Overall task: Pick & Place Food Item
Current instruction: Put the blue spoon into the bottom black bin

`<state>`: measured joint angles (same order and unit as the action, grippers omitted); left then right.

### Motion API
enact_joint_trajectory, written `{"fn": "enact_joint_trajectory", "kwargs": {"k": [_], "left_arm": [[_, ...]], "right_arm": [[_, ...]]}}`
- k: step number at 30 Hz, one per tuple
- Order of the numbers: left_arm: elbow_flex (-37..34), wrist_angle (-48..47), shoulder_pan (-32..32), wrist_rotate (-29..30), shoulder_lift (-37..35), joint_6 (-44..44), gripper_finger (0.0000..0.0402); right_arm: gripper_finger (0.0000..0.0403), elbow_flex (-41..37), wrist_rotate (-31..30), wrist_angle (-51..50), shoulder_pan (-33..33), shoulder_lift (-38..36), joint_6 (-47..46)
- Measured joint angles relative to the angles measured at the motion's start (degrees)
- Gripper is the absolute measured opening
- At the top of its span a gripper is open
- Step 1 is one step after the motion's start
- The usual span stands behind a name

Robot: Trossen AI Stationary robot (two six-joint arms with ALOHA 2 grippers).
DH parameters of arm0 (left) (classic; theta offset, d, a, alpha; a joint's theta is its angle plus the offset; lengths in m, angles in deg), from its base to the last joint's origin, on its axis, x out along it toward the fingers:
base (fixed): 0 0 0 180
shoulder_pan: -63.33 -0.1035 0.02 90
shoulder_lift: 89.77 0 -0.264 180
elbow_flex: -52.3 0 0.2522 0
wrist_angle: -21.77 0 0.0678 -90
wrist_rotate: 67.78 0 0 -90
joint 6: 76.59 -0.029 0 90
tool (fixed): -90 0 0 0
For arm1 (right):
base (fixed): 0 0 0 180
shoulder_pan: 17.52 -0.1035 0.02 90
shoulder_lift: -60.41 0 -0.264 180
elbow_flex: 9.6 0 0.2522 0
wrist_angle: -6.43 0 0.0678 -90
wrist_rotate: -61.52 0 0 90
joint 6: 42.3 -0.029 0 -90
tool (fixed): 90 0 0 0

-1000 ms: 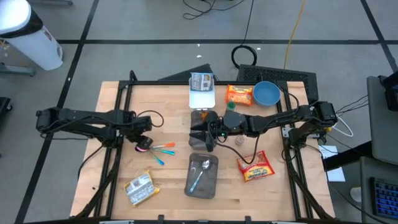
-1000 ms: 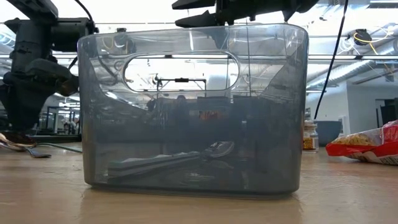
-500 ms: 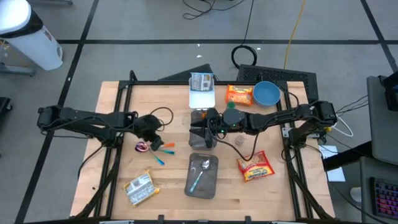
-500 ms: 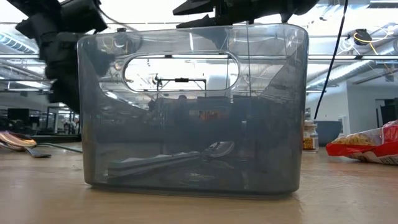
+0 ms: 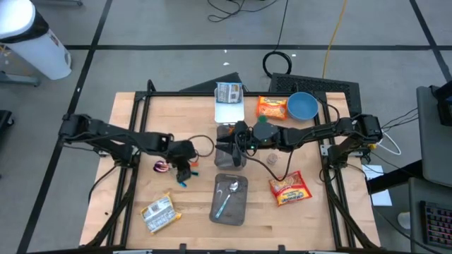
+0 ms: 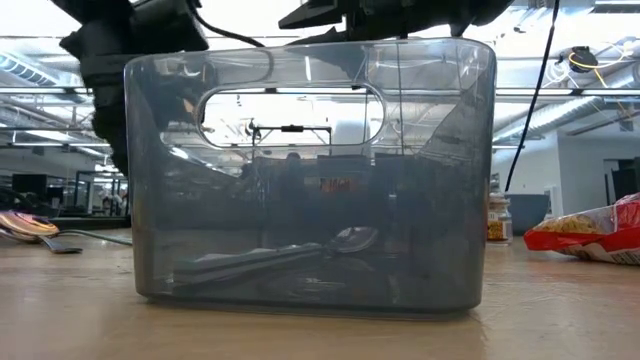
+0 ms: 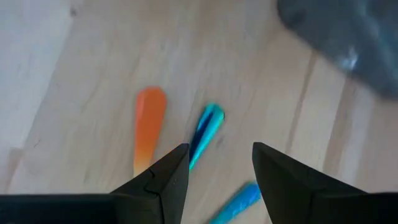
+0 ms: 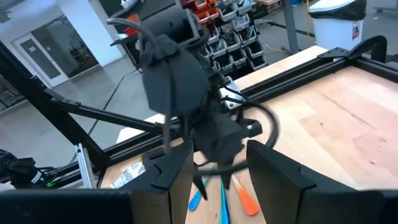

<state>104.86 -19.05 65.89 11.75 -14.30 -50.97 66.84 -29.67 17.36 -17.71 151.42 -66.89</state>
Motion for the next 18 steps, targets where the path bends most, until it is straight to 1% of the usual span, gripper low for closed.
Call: {"fn": "enact_joint_trajectory", "kwargs": {"k": [5,11,13,18], "left_arm": [[2.00,-5.93,2.59,0.65,2.07,-5.16,0.0186],[2.04,-11.92,5.91,7.47,2.18,-9.59,0.0186],[2.04,-12.45,6.64,9.00,2.18,-11.27,0.0186],[2.04,-12.24,7.41,9.10,2.18,-14.79,0.0186]], "right_arm": [[0.0142,0.00,0.04,-0.16,0.12,0.00,0.14],[0.0141,0.00,0.04,-0.68,0.11,0.00,0.42],[0.0141,0.00,0.04,-0.87,0.11,0.00,0.40],[0.0140,0.00,0.04,-1.03,0.11,0.00,0.42]]}}
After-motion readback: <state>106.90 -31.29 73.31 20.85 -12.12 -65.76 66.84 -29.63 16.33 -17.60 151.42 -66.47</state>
